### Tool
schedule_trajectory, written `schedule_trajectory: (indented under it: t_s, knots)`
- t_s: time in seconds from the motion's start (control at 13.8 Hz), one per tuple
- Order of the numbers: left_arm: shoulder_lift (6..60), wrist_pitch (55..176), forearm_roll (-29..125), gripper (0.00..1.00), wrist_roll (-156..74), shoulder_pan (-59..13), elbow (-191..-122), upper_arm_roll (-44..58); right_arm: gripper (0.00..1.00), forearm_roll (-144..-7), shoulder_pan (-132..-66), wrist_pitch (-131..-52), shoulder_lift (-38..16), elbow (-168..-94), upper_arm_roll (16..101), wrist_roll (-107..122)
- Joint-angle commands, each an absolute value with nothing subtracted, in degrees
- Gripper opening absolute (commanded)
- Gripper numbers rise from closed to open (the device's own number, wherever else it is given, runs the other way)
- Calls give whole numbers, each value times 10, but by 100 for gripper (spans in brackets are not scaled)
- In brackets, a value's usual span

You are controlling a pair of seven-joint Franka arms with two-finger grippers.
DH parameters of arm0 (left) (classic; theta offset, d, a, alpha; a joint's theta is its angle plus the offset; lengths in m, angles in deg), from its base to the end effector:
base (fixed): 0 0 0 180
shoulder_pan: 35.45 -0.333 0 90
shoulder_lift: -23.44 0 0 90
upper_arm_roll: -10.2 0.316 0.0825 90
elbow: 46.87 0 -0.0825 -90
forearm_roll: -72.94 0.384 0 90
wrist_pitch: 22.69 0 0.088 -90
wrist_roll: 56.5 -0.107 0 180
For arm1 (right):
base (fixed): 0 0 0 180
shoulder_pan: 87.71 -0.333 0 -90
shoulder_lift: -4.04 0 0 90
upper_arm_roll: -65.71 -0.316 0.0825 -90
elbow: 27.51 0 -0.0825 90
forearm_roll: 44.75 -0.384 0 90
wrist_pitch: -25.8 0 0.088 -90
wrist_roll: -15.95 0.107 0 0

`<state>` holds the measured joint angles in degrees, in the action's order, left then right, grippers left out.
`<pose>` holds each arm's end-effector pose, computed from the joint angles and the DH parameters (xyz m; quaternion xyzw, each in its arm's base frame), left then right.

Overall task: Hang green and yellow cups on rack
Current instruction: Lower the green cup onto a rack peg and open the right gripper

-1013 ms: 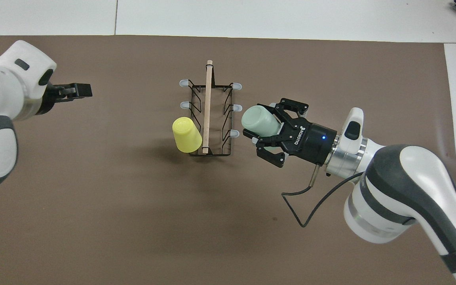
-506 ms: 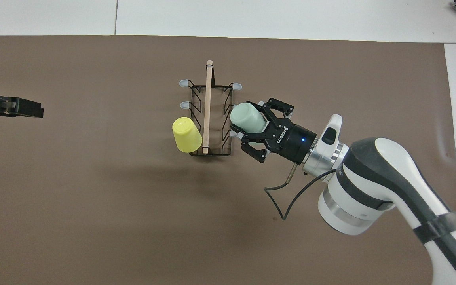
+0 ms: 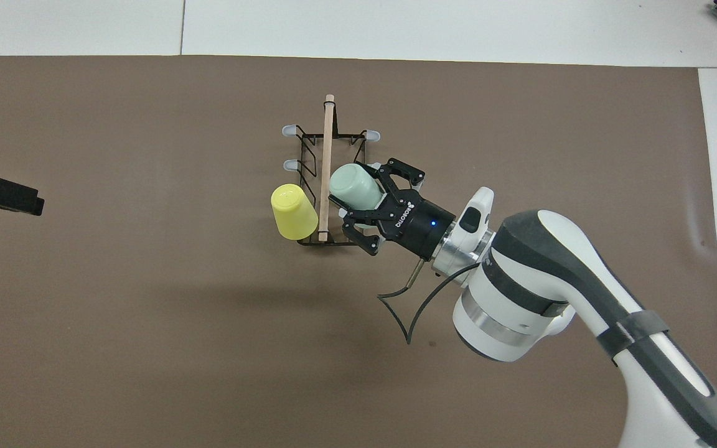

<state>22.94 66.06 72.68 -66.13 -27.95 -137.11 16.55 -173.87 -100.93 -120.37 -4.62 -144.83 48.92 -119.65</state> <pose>0.5494 -0.0112 0.6254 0.9955 -0.0940 -0.0084 0.0034 0.5222 0.2845 0.3895 -0.6965 -0.3232 -0.5461 0.3349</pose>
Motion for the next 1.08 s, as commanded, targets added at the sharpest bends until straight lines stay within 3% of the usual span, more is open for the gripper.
schedule_trajectory:
  t_s: [0.0, 0.51, 1.01]
  knots:
    - [226, 647, 725, 100, -669, -282, -1375, 164, 0, -1768, -1007, -1213, -64, -1433, 487, -1233]
    - [221, 654, 724, 100, -668, -284, -1380, 163, 0, -1822, -1005, -1186, -70, -1452, 487, -1286]
    - [220, 652, 724, 100, -667, -285, -1380, 163, 0, -1859, -1001, -1127, -39, -1511, 487, -1289]
